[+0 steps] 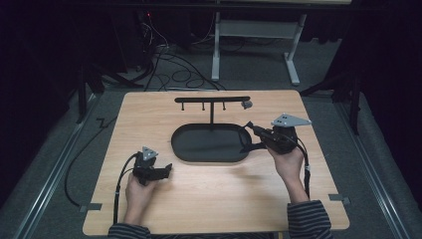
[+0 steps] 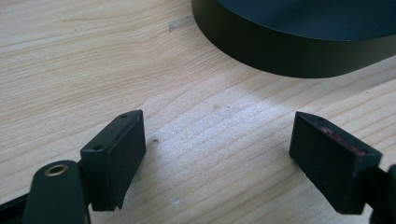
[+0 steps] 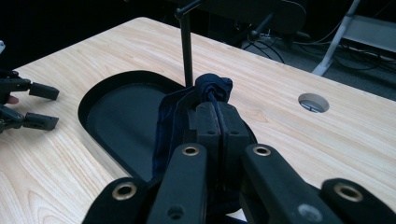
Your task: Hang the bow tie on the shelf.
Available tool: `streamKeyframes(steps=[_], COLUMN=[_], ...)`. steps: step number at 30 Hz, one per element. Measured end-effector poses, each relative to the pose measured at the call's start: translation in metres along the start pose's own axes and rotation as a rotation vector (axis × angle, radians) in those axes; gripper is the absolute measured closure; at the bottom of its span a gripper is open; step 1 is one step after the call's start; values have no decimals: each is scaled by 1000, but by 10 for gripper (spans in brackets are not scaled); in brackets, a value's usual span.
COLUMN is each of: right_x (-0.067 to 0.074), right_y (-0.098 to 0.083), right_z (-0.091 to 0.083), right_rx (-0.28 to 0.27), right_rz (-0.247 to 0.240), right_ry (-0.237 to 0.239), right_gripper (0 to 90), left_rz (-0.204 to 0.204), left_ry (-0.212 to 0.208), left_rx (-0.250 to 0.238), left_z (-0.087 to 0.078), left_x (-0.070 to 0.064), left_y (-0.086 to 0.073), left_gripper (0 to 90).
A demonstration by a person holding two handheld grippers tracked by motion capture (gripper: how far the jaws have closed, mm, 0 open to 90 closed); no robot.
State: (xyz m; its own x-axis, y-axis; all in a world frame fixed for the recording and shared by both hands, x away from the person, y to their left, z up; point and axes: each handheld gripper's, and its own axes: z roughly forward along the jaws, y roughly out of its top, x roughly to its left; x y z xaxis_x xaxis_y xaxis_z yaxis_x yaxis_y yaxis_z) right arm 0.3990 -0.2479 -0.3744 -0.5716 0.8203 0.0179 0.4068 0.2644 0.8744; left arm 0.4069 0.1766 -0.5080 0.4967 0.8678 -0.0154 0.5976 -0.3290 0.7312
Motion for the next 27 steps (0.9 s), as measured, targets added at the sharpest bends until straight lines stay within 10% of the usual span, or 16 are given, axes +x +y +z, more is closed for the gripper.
streamKeyframes(steps=[27], right_x=[-4], right_y=[30], right_z=[11], right_rx=[-39], right_rz=[1], right_ry=[-9], right_gripper=[900], left_rz=[0], left_ry=[-1], left_rx=[0], left_z=[0], left_x=[0], left_y=[0], left_gripper=[189])
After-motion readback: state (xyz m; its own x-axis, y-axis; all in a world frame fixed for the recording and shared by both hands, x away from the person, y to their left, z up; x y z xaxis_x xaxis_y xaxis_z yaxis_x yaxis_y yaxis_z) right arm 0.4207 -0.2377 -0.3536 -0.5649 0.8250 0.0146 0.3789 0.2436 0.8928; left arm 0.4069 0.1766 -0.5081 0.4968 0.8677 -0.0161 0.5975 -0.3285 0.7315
